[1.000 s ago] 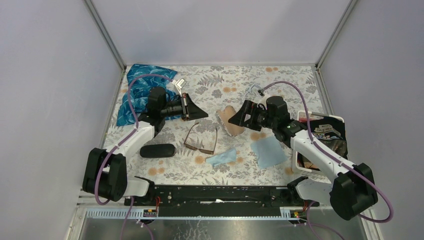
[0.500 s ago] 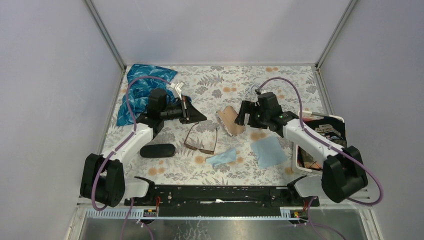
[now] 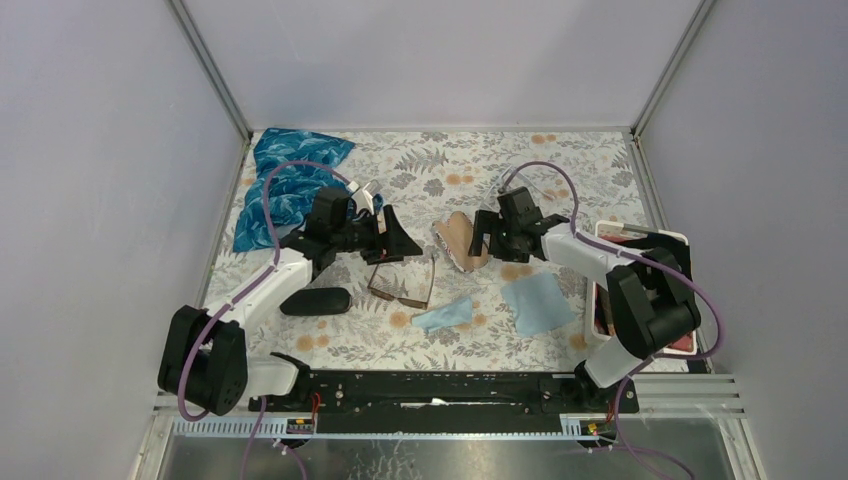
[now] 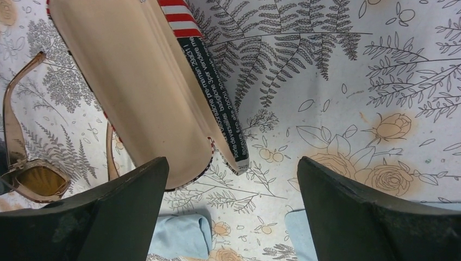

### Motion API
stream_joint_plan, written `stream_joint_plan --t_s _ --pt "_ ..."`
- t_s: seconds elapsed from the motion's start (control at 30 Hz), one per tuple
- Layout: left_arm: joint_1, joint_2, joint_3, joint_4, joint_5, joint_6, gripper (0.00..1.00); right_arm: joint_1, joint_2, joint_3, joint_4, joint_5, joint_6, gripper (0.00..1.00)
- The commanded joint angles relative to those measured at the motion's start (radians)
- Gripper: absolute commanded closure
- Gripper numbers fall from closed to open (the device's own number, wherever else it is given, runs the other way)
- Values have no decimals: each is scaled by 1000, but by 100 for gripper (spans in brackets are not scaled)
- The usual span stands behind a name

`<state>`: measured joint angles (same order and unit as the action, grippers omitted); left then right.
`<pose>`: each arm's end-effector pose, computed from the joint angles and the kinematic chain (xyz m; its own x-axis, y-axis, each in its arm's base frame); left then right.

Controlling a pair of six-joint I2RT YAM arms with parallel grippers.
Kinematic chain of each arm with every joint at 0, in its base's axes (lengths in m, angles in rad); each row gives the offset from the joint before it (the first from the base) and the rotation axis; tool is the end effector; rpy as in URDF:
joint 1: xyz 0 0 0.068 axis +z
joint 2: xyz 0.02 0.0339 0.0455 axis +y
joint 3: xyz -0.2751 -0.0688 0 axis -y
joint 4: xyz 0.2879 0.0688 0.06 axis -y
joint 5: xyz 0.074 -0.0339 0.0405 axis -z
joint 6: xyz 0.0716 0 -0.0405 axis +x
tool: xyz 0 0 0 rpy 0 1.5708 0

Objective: Organize the sunglasses
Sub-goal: Move the sunglasses case at the center of the board.

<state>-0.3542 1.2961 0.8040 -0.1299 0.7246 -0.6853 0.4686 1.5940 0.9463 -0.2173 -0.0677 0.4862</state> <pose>0.2942 -0.1594 0.2208 -0.9073 -0.1698 -0.3848 0.2464 0.5270 -0.8134 0.3427 0.1789 0.1520 -0.8292 0.1028 -0.5494 -0.1157 0.9301 0.3486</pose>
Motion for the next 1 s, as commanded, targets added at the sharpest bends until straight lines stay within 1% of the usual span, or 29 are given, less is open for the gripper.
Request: stream_joint_plan --t_s 0.0,0.1,0.2,0.37,0.43,0.5,0.63,0.73,0.83,0.9,0.97 --pt "-11 -15 22 -79 -94 41 17 4 26 43 40 16 2 7" --pt "-11 -17 26 -114 -113 58 15 4 46 58 55 -3 10 19" --pt "-11 -17 22 -120 -124 59 15 3 76 79 63 -12 10 35" --pt "-11 -7 14 -119 -136 54 14 4 139 129 67 3 -18 59" --pt "-11 -5 11 -119 -135 53 14 5 160 157 56 22 -40 71" --pt "-11 -10 10 -120 -134 54 14 5 175 184 51 45 -63 82" --pt "-11 -15 19 -137 -146 68 13 5 211 248 50 63 -118 96" --pt "-11 -14 26 -150 -160 78 13 7 259 313 67 62 -162 99" --pt "-10 -11 29 -153 -157 79 13 27 321 395 66 142 -244 99" --pt "-10 -12 29 -153 -157 76 13 46 361 446 60 203 -304 98" --pt "-11 -13 26 -153 -155 74 12 56 401 489 59 246 -344 95"
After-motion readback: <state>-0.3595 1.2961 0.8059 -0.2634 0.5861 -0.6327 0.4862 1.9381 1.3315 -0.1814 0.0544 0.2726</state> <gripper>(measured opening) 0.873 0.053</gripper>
